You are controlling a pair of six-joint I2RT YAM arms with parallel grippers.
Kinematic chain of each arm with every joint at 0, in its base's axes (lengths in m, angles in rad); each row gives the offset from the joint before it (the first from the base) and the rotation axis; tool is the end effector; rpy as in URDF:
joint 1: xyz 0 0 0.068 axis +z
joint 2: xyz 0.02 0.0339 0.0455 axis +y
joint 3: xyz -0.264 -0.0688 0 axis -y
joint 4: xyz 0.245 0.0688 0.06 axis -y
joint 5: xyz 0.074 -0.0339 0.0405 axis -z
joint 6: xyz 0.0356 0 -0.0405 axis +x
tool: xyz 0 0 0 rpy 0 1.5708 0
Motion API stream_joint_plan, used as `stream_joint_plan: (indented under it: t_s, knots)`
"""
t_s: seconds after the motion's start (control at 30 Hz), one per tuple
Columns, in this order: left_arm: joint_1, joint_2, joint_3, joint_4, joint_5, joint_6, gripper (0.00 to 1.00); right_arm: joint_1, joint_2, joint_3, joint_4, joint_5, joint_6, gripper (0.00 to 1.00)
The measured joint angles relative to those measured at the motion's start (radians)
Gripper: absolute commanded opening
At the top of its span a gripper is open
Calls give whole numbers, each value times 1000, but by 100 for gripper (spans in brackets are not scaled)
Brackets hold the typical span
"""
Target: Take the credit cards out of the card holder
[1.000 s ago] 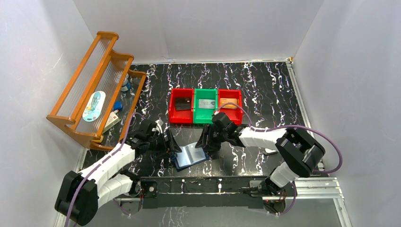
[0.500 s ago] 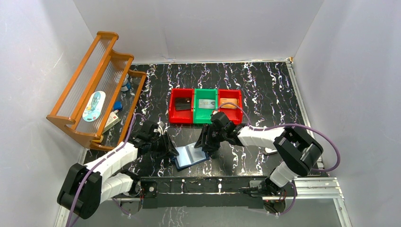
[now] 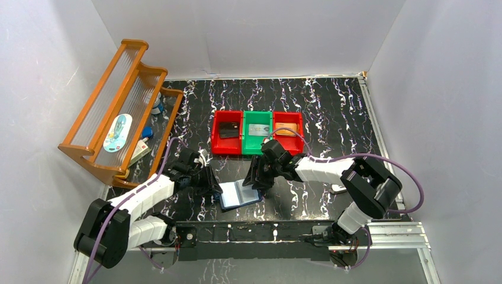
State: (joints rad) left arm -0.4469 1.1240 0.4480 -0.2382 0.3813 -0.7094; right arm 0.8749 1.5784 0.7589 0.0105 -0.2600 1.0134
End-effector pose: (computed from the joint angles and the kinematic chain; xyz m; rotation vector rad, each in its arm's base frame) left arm 0.1746 -0.0984 0.1603 -0.1738 2.6450 -0.9199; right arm 0.1904 0.2422 0.1610 0.0457 2.6951 1.0795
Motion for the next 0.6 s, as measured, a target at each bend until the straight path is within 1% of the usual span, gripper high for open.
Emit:
stream_joint_plan:
  t_s: [0.47, 0.6]
  knots:
    - [0, 12, 6, 3, 6, 37, 22, 14, 11, 25, -48, 26, -11, 56]
    - [0, 17, 6, 3, 9, 40, 22, 20, 19, 43, -67, 35, -20, 58]
